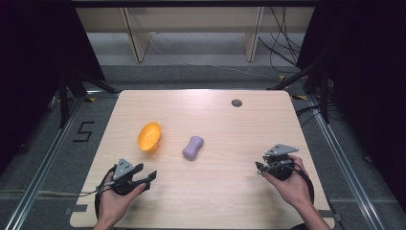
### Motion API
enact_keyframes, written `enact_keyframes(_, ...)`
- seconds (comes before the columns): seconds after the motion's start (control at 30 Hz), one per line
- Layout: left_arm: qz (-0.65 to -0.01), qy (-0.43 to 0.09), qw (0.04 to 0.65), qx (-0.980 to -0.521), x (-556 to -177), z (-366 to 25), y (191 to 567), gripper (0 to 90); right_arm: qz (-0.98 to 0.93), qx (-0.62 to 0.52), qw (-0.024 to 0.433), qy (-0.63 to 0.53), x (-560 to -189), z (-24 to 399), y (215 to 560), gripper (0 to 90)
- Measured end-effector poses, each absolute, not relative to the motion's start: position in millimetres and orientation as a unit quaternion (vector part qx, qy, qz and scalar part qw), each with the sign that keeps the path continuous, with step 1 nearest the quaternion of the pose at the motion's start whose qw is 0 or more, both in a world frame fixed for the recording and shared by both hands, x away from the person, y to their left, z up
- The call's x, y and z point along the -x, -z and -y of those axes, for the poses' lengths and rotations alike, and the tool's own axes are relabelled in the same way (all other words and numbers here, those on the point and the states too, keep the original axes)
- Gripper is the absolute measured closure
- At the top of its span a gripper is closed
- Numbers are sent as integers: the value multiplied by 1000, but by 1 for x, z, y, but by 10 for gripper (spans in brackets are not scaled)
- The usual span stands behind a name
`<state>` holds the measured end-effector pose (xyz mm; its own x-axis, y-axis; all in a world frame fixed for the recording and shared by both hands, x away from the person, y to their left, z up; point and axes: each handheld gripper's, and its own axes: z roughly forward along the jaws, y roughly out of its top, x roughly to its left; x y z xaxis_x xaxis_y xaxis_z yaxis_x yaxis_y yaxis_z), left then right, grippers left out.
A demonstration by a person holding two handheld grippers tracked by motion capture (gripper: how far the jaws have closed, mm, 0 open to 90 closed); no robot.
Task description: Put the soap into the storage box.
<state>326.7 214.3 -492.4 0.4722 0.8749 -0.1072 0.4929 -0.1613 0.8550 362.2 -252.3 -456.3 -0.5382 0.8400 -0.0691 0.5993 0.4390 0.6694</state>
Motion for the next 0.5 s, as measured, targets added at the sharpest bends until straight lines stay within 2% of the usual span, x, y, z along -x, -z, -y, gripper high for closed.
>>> enact_keyframes(0.07,-468,-218,439,-736,-330,-210,482,387,-828,-427,207,-299,-363,253,457,599)
enact_keyframes(0.17,-475,-194,430,-743,-341,-200,462,394,-827,-433,202,-297,-361,251,455,596)
enact_keyframes(0.2,-476,-181,417,-753,-347,-196,456,392,-826,-434,203,-297,-360,250,455,596)
enact_keyframes(0.23,-463,-168,379,-783,-354,-196,450,389,-828,-432,202,-296,-360,250,454,595)
enact_keyframes(0.27,-477,-134,348,-796,-368,-187,443,393,-828,-431,203,-297,-359,250,455,595)
enact_keyframes(0.37,-494,-112,330,-797,-383,-176,439,408,-830,-426,207,-296,-360,250,455,595)
enact_keyframes(0.5,-502,-66,271,-819,-412,-159,431,414,-832,-423,203,-294,-361,251,457,593)
